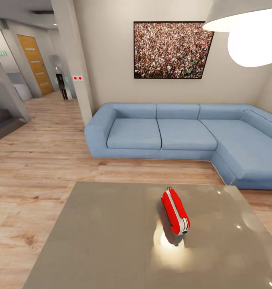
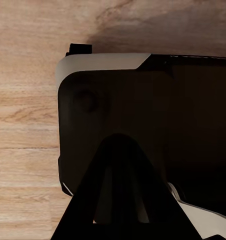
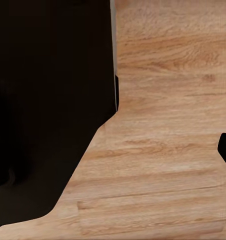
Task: Turn on the radio receiver that's on the table in the living room.
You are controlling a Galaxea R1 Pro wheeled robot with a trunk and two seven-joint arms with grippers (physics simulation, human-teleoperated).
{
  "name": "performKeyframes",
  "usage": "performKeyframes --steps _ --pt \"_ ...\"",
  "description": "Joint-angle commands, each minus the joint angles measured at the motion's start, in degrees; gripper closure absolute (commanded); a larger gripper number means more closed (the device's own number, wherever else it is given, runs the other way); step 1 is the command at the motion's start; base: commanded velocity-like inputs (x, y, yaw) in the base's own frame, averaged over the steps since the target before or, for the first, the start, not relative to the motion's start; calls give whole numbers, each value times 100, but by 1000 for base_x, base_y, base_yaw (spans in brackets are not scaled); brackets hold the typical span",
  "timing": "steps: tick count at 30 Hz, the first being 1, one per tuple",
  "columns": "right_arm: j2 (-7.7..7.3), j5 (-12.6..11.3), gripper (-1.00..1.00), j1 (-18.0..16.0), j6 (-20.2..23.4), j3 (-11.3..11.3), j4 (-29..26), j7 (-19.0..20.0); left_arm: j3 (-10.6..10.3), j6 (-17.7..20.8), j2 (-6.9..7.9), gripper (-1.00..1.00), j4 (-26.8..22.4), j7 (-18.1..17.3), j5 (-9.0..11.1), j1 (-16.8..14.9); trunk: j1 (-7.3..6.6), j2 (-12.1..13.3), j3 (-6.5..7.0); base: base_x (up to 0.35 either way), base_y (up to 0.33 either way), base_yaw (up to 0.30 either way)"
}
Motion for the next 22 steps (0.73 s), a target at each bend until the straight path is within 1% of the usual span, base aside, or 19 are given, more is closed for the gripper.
performKeyframes --steps 1,7,22 --pt "-6 1 -100 0 9 -8 -3 0 0 0 0 100 0 0 0 0 0 0 0 0 0 0" --pt "-35 -9 -100 0 25 -6 -6 0 0 0 0 100 0 -1 0 0 0 0 1 0 0 0" --pt "-16 -12 -100 0 25 -10 -7 0 0 0 0 100 0 1 0 0 0 0 2 0 0 0"
